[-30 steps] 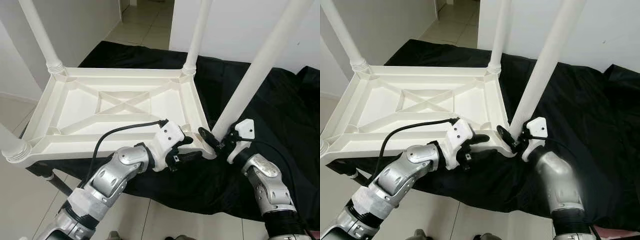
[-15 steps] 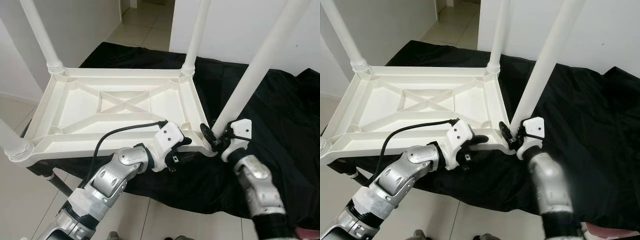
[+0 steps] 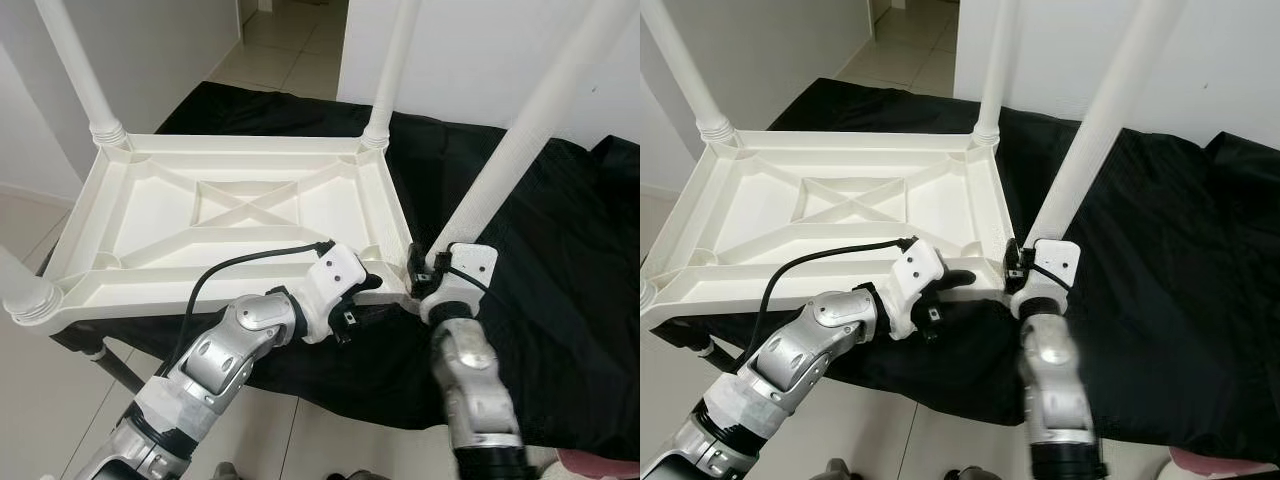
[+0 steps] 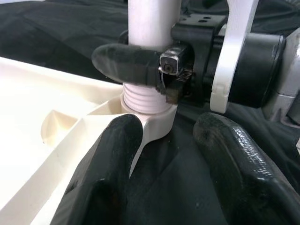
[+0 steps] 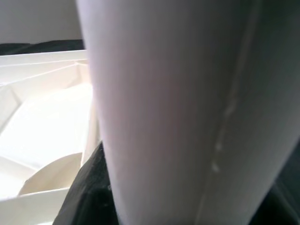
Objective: Building children table
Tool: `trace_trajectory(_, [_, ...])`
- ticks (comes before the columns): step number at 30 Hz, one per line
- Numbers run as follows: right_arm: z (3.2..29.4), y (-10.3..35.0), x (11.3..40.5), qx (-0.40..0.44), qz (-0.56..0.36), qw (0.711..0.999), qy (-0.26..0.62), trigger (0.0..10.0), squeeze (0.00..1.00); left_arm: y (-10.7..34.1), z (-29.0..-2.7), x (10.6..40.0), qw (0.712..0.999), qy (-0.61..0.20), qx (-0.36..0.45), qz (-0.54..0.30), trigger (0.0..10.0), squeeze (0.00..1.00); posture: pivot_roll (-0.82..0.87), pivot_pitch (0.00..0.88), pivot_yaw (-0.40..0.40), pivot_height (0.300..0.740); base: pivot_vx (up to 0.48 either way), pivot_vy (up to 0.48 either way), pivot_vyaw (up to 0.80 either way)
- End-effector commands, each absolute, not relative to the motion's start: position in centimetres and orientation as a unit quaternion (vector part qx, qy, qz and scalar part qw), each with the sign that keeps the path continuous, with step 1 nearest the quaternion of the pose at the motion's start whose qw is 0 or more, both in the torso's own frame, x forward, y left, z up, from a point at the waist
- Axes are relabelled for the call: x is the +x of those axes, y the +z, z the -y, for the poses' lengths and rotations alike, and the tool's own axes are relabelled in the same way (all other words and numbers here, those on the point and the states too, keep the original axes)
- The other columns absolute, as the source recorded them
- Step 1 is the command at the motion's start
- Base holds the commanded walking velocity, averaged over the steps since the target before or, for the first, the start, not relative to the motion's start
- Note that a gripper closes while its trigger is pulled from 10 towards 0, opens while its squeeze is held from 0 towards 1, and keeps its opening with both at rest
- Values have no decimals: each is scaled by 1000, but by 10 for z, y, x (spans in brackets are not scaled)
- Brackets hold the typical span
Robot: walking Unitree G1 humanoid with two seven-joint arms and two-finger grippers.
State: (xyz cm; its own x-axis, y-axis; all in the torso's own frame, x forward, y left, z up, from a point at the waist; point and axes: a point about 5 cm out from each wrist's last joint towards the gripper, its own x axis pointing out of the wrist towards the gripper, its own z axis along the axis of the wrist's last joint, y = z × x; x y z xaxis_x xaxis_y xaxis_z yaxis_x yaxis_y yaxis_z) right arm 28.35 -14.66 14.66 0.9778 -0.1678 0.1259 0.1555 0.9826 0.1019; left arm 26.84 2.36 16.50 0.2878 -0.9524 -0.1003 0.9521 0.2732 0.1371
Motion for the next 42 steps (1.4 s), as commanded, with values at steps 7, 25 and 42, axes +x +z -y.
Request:
trace_trajectory(7, [146, 138, 276, 66, 45, 991, -106, 10000, 0, 161, -25, 266, 790, -607, 87, -6, 10000, 0, -13, 105, -68, 740, 0, 0, 0])
trace_trajectory(25, [158, 150, 283, 83, 76, 989, -95, 10000, 1000, 164, -26, 268, 789, -608, 92, -1, 10000, 0, -11, 76, -65, 740, 0, 0, 0])
trace_trajectory(42, [164, 141, 292, 15, 70, 995, 75, 10000, 0, 164, -24, 269, 788, -609, 95, 3, 10000, 0, -14, 55, -62, 740, 0, 0, 0])
